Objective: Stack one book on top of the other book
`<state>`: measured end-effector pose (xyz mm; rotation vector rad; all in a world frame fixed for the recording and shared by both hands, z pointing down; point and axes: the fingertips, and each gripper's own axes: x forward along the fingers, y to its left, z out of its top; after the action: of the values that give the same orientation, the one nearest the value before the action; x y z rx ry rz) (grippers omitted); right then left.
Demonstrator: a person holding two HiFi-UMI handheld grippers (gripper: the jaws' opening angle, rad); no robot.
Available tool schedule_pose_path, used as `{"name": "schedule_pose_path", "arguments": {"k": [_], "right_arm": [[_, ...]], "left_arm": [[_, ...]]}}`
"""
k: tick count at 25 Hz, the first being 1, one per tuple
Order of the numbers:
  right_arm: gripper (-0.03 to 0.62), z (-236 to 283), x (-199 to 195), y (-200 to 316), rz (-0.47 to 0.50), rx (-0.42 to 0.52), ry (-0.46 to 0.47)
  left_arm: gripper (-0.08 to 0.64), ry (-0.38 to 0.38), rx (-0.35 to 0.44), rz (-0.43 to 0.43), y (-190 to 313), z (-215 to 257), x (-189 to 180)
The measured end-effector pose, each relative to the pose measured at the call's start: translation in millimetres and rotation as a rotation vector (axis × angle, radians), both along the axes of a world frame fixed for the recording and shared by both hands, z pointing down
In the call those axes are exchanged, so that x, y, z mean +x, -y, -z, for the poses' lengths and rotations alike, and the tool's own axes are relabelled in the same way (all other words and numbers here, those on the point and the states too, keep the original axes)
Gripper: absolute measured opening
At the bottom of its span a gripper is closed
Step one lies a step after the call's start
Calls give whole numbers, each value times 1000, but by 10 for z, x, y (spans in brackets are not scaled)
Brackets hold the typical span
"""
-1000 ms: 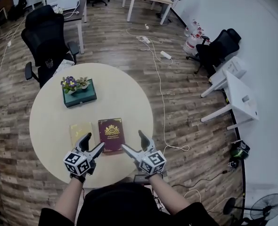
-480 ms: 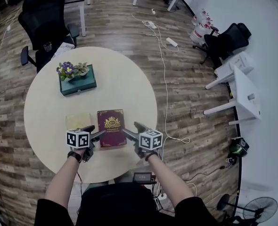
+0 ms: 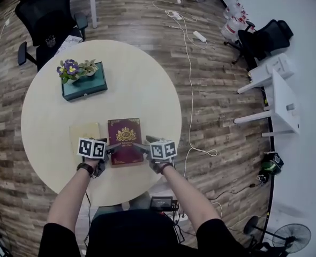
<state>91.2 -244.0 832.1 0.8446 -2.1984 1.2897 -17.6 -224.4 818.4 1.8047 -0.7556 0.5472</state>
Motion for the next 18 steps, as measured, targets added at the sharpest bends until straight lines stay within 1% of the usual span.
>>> {"name": "schedule_pose_path", "arguments": {"k": [3,7,10,13,16,18], "right_arm": [[412,-95,8,3,10,-29,-5],[390,-168,26,6,24,-57,-9],[374,-198,25,-21,39,-79,-12],[354,-215,5,-49,60,-95,-8],[334,-240,-36,-84,89,-108,-3],[299,-242,-65,-112,104,-117,2]], "left_arm": [[345,41,-23,-31,0,-79,10],[344,108,-96,-55,6,-166,-24],[342,156,-133,-84,-22,-219,0],[321,177,-160,-99,-45,-270,53],[311,188,-174,-94,-30,-309,61],[299,192,-185,-99,-30,-310,67]]}}
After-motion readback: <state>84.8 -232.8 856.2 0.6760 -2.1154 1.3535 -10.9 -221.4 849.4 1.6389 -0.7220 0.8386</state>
